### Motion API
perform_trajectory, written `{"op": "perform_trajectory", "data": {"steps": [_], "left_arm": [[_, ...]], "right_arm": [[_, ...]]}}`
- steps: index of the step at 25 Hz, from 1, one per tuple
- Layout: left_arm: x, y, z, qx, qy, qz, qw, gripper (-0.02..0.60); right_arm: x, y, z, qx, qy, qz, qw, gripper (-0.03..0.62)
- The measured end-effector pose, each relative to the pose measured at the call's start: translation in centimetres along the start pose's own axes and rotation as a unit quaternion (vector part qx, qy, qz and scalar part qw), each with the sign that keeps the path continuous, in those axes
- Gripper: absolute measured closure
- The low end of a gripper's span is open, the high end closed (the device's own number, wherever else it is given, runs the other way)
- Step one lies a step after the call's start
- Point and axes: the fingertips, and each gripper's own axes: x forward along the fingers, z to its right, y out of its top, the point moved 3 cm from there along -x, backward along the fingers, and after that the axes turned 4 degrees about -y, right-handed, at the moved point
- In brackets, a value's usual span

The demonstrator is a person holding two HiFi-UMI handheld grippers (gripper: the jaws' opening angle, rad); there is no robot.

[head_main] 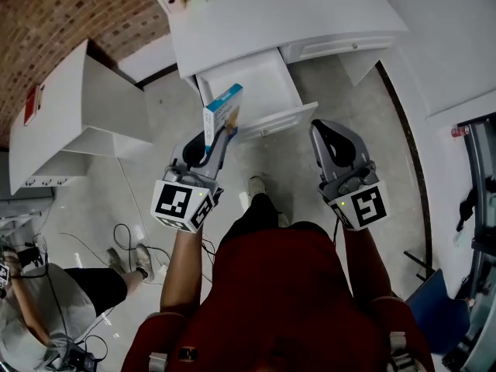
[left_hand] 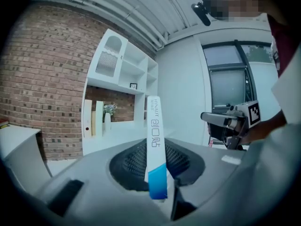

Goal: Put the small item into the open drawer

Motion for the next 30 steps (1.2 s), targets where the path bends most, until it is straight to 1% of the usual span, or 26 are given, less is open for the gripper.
{"op": "perform_trajectory", "data": {"steps": [4, 8, 12, 17, 23, 30], "left_arm": [[3.9, -1.4, -3.8, -0.009, -0.028, -0.024, 0.9993, 0.503], [6.6, -3.1, -6.8, -0.019, -0.052, -0.053, 0.9971, 0.503], [9.1, -5.1, -8.8, -0.030, -0.068, -0.088, 0.9934, 0.503], [12.1, -7.7, -10.2, -0.039, -0.076, -0.134, 0.9873, 0.503], [15.8, -10.3, -11.2, -0.044, -0.084, -0.189, 0.9775, 0.503], [19.7, -14.9, -11.5, -0.053, -0.080, -0.263, 0.9601, 0.502]], "right_arm": [[4.1, -1.5, 1.4, -0.007, -0.015, -0.020, 1.000, 0.582], [7.4, -2.5, 2.0, -0.017, -0.029, -0.028, 0.999, 0.582], [9.3, -3.6, 2.8, -0.020, -0.044, -0.044, 0.998, 0.582], [10.7, -4.8, 4.5, -0.024, -0.053, -0.063, 0.996, 0.582], [12.9, -6.5, 7.0, -0.025, -0.048, -0.081, 0.995, 0.582], [14.2, -8.4, 9.6, -0.012, -0.036, -0.092, 0.995, 0.582]]}}
